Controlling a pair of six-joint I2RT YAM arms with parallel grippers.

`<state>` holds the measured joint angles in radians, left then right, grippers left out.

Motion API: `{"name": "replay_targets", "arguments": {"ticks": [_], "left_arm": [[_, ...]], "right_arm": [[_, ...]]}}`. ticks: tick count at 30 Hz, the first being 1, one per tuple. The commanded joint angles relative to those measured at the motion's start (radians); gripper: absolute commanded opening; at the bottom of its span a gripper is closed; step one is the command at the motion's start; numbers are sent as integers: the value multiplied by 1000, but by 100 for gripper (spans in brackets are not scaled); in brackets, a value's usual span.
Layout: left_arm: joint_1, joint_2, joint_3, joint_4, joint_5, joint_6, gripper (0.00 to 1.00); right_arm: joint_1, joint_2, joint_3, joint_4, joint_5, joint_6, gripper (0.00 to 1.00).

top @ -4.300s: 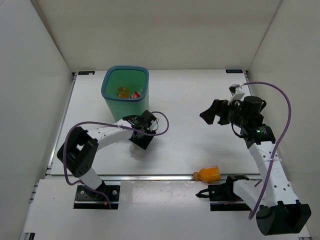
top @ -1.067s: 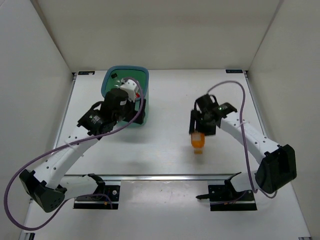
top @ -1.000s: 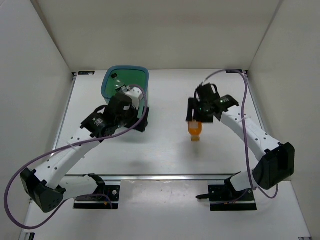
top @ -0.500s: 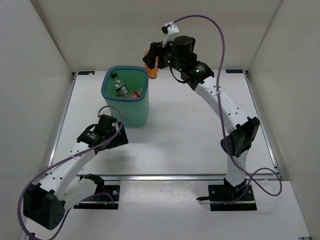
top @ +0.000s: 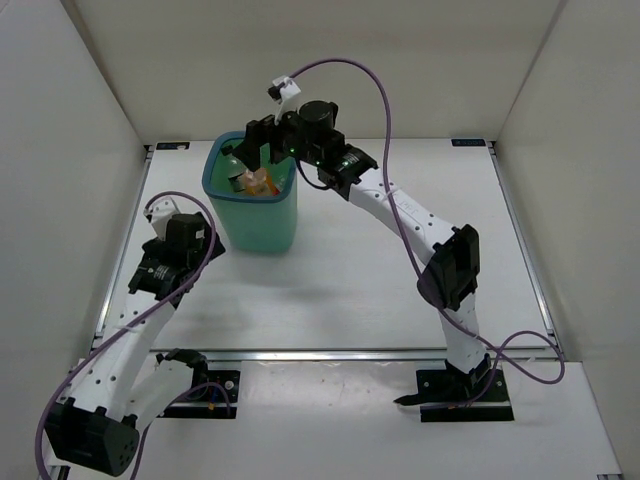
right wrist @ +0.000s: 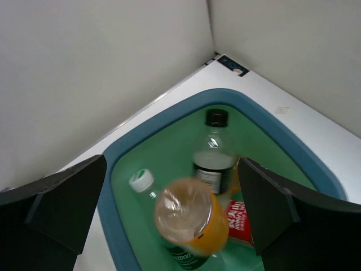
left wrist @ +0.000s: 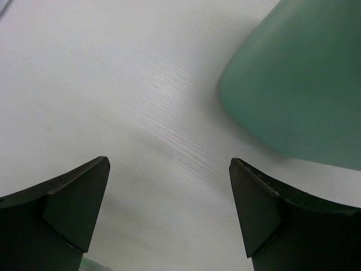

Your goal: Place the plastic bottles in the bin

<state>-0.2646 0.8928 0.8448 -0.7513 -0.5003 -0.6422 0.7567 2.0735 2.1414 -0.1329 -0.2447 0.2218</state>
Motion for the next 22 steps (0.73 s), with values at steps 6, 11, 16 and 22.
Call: {"name": "replay_targets", "arguments": {"ticks": [6, 11, 16, 22], "left_arm": [[19, -37, 60, 1, -85, 114, 98], [11, -25, 117, -31, -135, 134, 99], [18, -49, 99, 38, -142, 165, 99], [16, -20, 122, 33, -165, 156, 99]], "right_arm": [[-83, -133, -26, -268, 219, -1, 99], [-279, -208, -130, -614, 126, 149, 99], [-474, -583, -746, -426, 128, 192, 99], [-625, -820, -936, -459, 185, 200, 99]]}}
